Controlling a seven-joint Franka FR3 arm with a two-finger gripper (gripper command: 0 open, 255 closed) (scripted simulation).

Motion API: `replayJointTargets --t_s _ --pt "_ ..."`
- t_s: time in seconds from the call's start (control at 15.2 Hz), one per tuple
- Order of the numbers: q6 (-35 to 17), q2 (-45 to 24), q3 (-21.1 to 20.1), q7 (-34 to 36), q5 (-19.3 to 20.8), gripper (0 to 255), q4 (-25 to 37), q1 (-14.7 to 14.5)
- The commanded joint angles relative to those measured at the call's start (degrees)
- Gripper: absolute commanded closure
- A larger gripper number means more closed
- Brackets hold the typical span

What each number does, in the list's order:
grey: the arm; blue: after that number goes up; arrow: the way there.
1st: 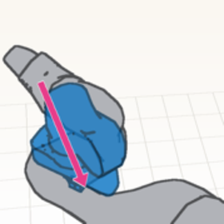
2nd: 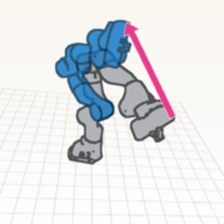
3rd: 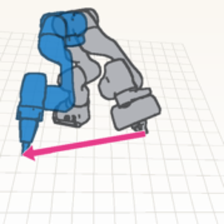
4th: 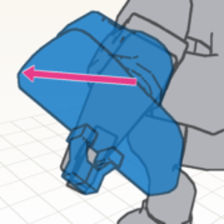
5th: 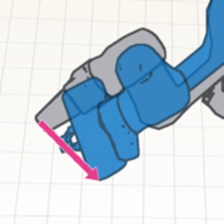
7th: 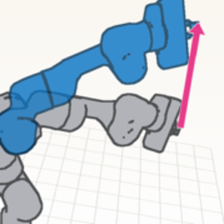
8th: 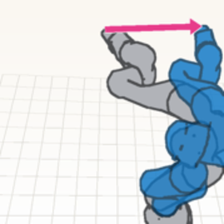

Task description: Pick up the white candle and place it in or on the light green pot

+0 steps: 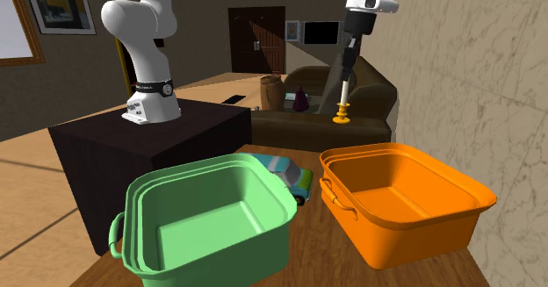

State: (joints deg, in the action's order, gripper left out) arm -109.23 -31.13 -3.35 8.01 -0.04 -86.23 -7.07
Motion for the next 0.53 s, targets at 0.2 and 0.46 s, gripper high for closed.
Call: replayJointTargets --t_s 0.2,0.46 --pt "3.30 1.33 -0.03 0.01 -0.06 255 1.95 0.03" --pt "2.29 5.72 0.76 -2.97 -0.22 255 -3.51 2.31"
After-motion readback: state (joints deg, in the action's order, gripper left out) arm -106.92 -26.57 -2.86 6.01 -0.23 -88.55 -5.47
